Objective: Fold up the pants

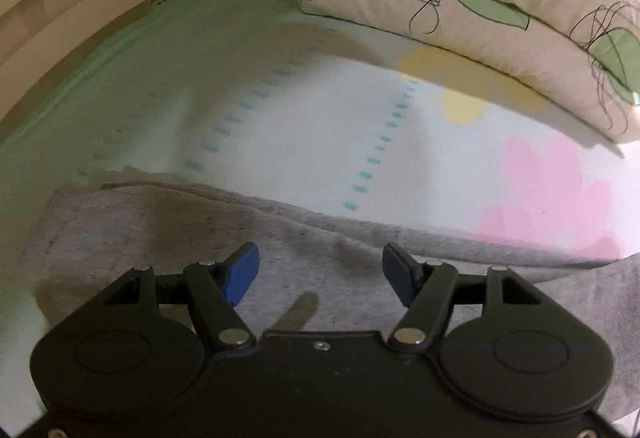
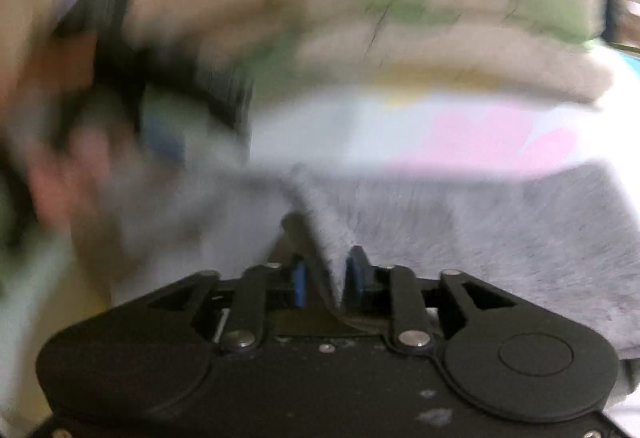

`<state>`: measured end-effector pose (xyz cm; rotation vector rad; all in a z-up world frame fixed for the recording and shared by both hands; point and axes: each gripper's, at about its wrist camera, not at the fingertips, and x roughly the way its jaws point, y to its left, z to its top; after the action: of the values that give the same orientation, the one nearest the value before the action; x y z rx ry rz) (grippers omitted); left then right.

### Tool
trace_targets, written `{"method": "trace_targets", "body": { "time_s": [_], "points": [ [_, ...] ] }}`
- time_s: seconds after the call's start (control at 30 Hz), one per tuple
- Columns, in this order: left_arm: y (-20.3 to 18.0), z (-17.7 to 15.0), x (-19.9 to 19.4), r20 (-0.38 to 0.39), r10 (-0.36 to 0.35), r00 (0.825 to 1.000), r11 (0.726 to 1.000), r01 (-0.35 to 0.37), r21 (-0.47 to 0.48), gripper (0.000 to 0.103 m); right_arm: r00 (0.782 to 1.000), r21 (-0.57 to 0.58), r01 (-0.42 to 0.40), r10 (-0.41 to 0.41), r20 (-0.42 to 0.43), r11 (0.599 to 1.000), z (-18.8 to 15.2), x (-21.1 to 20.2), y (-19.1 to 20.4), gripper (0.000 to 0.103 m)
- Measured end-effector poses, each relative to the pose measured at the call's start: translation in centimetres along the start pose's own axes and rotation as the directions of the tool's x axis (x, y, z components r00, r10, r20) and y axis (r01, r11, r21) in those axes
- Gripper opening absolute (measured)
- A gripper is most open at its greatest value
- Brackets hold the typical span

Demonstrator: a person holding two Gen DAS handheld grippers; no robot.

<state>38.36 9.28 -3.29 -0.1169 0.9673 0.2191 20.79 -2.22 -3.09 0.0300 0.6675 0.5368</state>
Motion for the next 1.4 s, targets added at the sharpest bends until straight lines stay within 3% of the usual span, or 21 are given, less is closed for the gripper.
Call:
{"method": "trace_targets", "body": {
  "time_s": [0.07, 0.13, 0.23, 0.4, 0.47, 0.6, 0.77, 0.87, 0.93, 1.17, 1.4],
  "points": [
    [0.1, -0.1, -0.3, -0.001, -0.005, 1.000, 1.000, 0.005, 0.014, 0.070, 1.000, 0.011, 0.012, -0.012, -0.002, 1.000, -1.3, -0.2, 0.1, 0.030],
    [-0.3, -0.1, -0.3, -0.006, -0.019, 1.000, 1.000, 0.019, 0.011, 0.070, 0.999, 0.096, -0.033, 0.030, 0.029, 0.995, -1.6, -1.8, -0.9, 0.038],
    [-1.4, -0.4, -1.2, -0.014, -0.060, 0.998, 0.997, 0.061, 0.050, 0.070, 0.994, 0.215, -0.097, 0.087, 0.059, 0.972, -1.0, -3.9, -3.0, 0.038],
    [-3.8, -0.7, -2.3, -0.017, -0.088, 0.996, 0.988, 0.089, 0.123, 0.070, 0.988, 0.298, -0.143, 0.116, 0.105, 0.944, 0.5, -6.3, -6.0, 0.044],
    [-4.4, -1.0, -2.5, -0.036, -0.115, 0.993, 0.984, 0.119, 0.130, 0.070, 0.991, 0.320, -0.102, 0.069, 0.113, 0.942, 0.6, -6.7, -7.4, 0.044],
    [-6.2, -2.4, -1.5, -0.125, -0.150, 0.981, 0.975, 0.167, 0.146, 0.070, 0.990, 0.296, 0.097, -0.123, 0.070, 0.950, 0.8, -5.3, -9.9, 0.044],
    [-10.1, -4.7, 0.1, -0.169, -0.095, 0.981, 0.942, 0.144, 0.305, 0.069, 0.975, 0.318, 0.215, -0.220, -0.019, 0.924, -0.1, -4.7, -13.0, 0.041],
    [-10.9, -5.5, 1.6, -0.203, -0.062, 0.977, 0.935, 0.127, 0.330, 0.070, 0.971, 0.336, 0.234, -0.236, -0.037, 0.912, -0.6, -4.2, -13.9, 0.035],
    [-10.8, -5.7, 2.3, -0.204, -0.061, 0.977, 0.939, 0.126, 0.320, 0.076, 0.971, 0.338, 0.236, -0.236, -0.041, 0.911, -0.6, -4.2, -14.0, 0.033],
    [-10.1, -5.3, 2.9, -0.215, -0.081, 0.973, 0.947, 0.142, 0.287, 0.080, 0.968, 0.342, 0.234, -0.251, 0.007, 0.910, 1.0, -3.9, -13.9, 0.038],
    [-10.2, -5.4, 3.1, -0.212, -0.083, 0.974, 0.946, 0.144, 0.290, 0.082, 0.958, 0.346, 0.277, -0.286, -0.026, 0.897, 3.4, -1.0, -14.7, 0.038]
  ]
}}
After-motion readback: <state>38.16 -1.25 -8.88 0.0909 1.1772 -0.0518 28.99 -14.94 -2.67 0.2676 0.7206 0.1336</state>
